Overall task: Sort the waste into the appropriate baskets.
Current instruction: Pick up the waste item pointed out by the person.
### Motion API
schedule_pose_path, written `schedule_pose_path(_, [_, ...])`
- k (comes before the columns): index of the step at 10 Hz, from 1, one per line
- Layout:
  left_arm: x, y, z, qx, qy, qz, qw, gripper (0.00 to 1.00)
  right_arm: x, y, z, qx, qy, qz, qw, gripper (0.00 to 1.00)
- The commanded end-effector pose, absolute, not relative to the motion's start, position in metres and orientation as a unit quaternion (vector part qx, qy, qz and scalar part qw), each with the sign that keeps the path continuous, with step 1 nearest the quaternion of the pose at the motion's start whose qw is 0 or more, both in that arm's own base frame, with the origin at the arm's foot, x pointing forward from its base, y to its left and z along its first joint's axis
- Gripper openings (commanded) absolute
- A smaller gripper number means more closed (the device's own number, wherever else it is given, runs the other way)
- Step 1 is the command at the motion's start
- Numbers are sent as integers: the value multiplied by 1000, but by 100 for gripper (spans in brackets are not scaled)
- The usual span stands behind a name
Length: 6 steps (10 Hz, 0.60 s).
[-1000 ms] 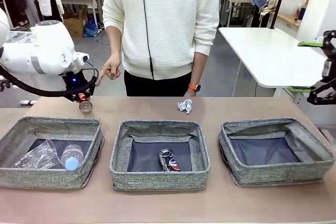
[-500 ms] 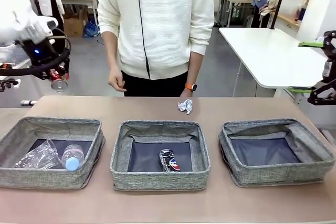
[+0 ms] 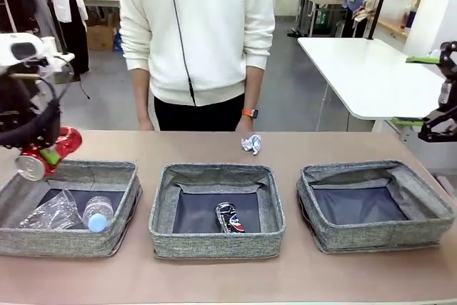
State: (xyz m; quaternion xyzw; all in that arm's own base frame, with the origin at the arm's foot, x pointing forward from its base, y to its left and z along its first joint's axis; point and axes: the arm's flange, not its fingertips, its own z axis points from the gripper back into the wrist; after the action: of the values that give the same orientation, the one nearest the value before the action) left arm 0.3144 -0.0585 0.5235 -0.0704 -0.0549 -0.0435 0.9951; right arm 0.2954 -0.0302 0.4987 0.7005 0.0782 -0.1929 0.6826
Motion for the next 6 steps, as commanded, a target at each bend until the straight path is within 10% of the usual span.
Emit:
schedule_pose_path(1, [353, -49, 538, -95, -57, 2, 994, 0, 294, -28, 499, 708, 74, -187, 677, 100])
schedule_pose_path(2, [353, -49, 538, -95, -57, 2, 994, 0, 294, -28, 499, 708, 74, -187, 677, 100])
schedule_pose_path(3, [324, -54, 528, -76, -56, -30, 995, 23, 294, -28, 499, 708, 74, -187, 677, 100])
schedule_pose_path(6, [303, -161, 596, -109, -62, 4, 992, 23, 294, -28, 499, 708, 74, -187, 677, 100])
